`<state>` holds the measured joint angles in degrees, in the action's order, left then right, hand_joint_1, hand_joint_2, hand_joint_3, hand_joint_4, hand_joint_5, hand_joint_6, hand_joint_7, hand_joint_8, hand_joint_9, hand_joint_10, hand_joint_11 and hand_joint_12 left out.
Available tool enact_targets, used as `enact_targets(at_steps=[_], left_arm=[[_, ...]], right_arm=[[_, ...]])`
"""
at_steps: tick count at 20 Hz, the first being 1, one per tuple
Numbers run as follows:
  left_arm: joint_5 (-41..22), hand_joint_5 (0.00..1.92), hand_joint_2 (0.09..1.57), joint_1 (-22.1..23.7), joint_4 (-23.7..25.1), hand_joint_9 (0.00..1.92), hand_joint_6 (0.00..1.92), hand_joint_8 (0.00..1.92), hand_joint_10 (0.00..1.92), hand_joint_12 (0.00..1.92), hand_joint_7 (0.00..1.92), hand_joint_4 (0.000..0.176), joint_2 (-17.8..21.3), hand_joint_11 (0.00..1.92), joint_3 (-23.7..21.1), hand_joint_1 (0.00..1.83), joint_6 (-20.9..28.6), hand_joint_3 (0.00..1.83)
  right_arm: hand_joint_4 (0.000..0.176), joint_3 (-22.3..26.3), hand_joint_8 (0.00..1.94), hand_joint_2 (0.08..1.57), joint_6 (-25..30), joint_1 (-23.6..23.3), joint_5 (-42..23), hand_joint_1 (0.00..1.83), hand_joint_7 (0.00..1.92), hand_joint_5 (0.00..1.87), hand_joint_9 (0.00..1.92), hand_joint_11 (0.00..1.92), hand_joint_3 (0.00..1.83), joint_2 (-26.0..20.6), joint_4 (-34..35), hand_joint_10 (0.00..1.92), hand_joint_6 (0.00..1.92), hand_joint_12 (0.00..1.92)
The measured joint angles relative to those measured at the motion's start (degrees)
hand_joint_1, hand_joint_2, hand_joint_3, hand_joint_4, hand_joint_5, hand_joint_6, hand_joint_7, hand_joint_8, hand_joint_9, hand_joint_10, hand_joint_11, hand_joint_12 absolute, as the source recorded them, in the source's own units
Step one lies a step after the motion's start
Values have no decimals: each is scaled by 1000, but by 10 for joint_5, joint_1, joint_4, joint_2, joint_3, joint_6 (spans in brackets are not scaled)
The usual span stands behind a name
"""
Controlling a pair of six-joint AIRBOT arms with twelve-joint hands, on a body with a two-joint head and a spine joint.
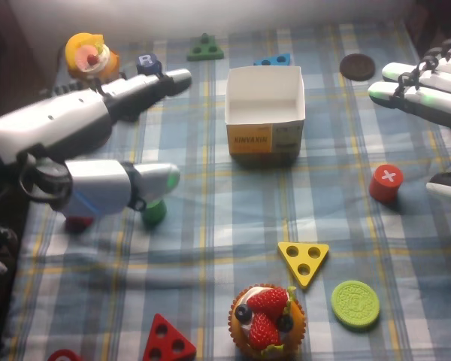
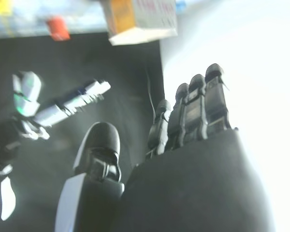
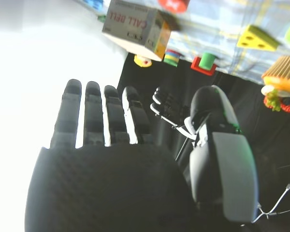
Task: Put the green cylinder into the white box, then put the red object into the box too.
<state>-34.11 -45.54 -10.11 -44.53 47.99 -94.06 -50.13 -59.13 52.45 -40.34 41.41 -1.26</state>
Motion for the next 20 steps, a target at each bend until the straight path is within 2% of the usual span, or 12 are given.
enact_targets(at_steps=[2, 3, 4, 6, 8, 10, 12, 13, 15, 16, 19, 20], left_arm=[[-4, 50, 1152, -4, 0, 0, 26, 6, 239, 1920, 74, 151, -2, 0, -2, 565, -1, 0], [-3, 76, 1114, -5, -8, 0, 34, 5, 263, 1744, 94, 158, -2, 0, -2, 641, -8, 0], [-3, 88, 1098, -8, -14, 0, 38, 6, 271, 1704, 104, 143, -3, 0, -2, 698, -20, 0], [1, 134, 1061, -11, -34, 0, 22, 7, 359, 1415, 149, 100, -4, 0, -3, 856, -54, 0], [8, 133, 1085, -11, -64, 0, 5, 0, 324, 1148, 148, 112, -16, 0, -3, 867, -103, 2], [16, 175, 1093, -11, -89, 0, 12, 14, 455, 1168, 205, 89, -25, 0, -3, 893, -146, 1], [21, 223, 1095, -13, -117, 0, 18, 26, 580, 1279, 264, 54, -34, 0, -3, 956, -185, 1], [21, 259, 1092, -16, -126, 0, 24, 34, 627, 1256, 299, 55, -36, 0, -2, 970, -196, 0], [28, 353, 1087, -23, -149, 7, 27, 33, 655, 1119, 369, 18, -45, 0, 1, 1026, -217, 0], [30, 372, 1092, -27, -156, 2, 22, 28, 667, 1041, 387, 17, -47, 0, 3, 1027, -226, 1], [33, 477, 1114, -28, -192, 41, 42, 25, 647, 1186, 466, 35, -55, 0, 6, 1002, -276, 1], [31, 560, 1115, -29, -202, 89, 73, 44, 654, 1292, 544, 13, -60, 0, 6, 1034, -293, 0]], right_arm=[[0, 0, 0, 1265, -5, 0, 2, 552, 0, 0, 0, 0, 8, 5, 3, 249, 0, 1070], [0, 0, 0, 1261, -7, 0, 2, 572, 0, 0, 0, 0, 3, 6, 2, 273, 0, 1065], [0, 0, 2, 1257, -7, 0, 2, 595, 8, 0, 0, 0, 0, 7, 4, 301, 0, 1118], [0, 0, 2, 1260, -7, -1, 1, 576, 10, 0, 0, 0, 1, 6, 6, 319, 0, 1131], [0, 0, 1, 1269, -8, -1, 1, 553, 4, 0, 0, 0, 5, 7, 10, 309, 0, 1126], [0, 0, 0, 1284, -7, -1, 0, 536, 0, 0, 0, 0, 3, 7, 12, 231, 0, 943], [0, 0, 0, 1289, -8, -1, 0, 522, 0, 0, 0, 0, 2, 7, 13, 257, 0, 986], [0, 0, 1, 1291, -7, -1, -1, 525, 3, 0, 0, 0, 2, 7, 13, 268, 0, 987], [0, -1, 0, 1292, -7, -1, -1, 535, 0, 0, 0, 0, 2, 10, 15, 238, 0, 896], [0, -1, 0, 1296, -7, -1, -1, 516, 0, 0, 0, 0, 4, 12, 15, 236, 0, 900], [0, -1, 0, 1292, -8, -1, -1, 527, 0, 0, 0, 0, 0, 12, 17, 222, 0, 993], [0, -1, 0, 1295, -8, -1, -1, 502, 0, 0, 0, 0, 1, 12, 17, 229, 0, 1000]])
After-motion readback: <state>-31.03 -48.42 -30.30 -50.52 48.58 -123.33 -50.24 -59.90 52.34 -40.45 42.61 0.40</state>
